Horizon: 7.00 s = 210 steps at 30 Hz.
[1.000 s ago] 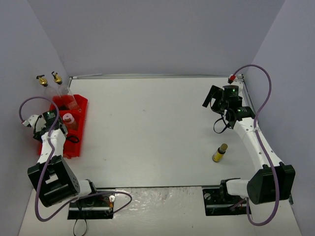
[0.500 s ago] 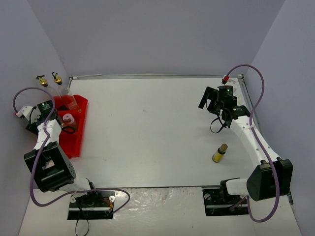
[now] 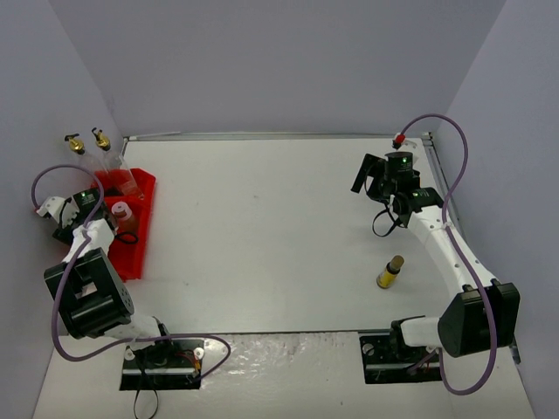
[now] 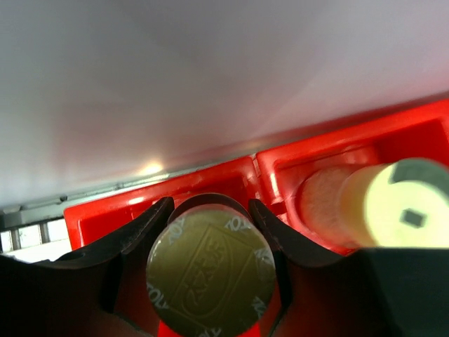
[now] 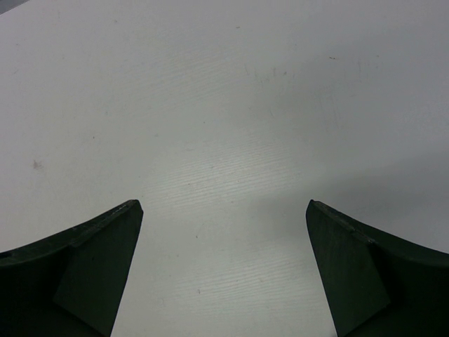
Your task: Organize the condiment bottles
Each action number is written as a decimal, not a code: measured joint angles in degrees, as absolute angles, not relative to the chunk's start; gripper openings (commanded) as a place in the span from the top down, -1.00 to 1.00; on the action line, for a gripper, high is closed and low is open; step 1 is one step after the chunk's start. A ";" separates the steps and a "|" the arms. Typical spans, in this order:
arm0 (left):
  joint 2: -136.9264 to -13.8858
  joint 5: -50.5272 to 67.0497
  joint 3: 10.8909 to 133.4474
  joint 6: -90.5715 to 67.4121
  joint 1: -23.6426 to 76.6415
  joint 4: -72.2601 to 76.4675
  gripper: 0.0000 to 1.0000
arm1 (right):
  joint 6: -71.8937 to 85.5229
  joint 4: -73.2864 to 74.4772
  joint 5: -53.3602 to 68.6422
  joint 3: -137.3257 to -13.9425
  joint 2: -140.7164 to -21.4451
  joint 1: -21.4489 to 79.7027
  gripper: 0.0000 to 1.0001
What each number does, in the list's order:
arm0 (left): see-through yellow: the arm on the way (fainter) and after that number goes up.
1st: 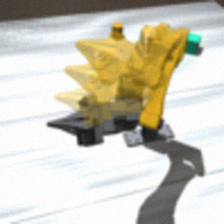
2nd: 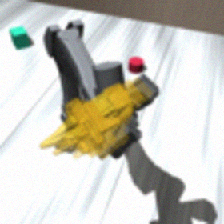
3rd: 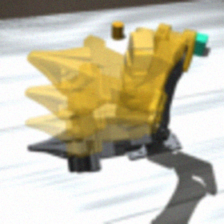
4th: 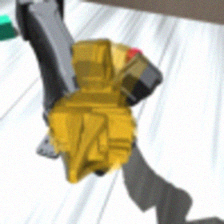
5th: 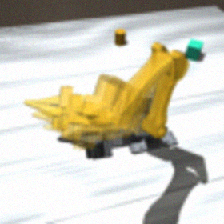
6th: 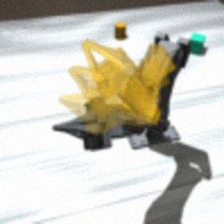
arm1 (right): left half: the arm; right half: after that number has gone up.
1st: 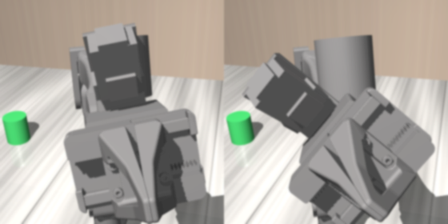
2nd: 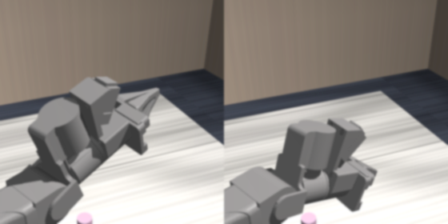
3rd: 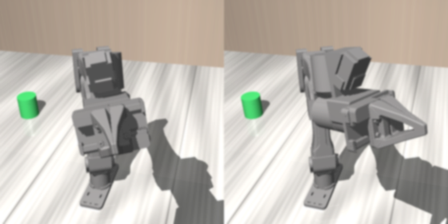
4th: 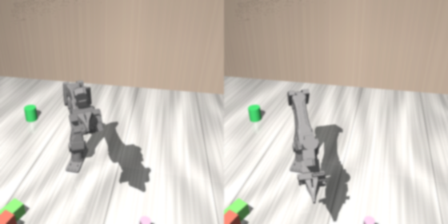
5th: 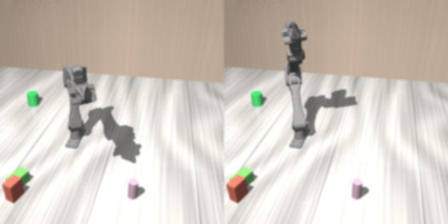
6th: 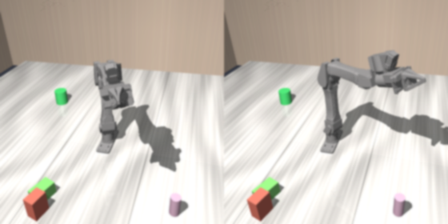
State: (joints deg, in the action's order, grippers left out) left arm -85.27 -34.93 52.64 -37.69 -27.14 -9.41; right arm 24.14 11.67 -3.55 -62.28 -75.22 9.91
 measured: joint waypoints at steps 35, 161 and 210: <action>-76.98 -34.82 52.32 -42.76 -27.53 -20.30 -0.60 | 24.16 10.84 -2.97 -62.28 -74.55 10.22 -1.00; -99.17 -6.60 66.33 -11.45 57.64 6.05 1.00 | 30.17 26.95 -19.38 -71.98 -69.09 -2.97 -1.00; -62.84 -51.97 41.36 -61.47 -1.85 -31.59 1.00 | 30.00 20.25 -14.48 -62.76 -69.36 7.66 -1.00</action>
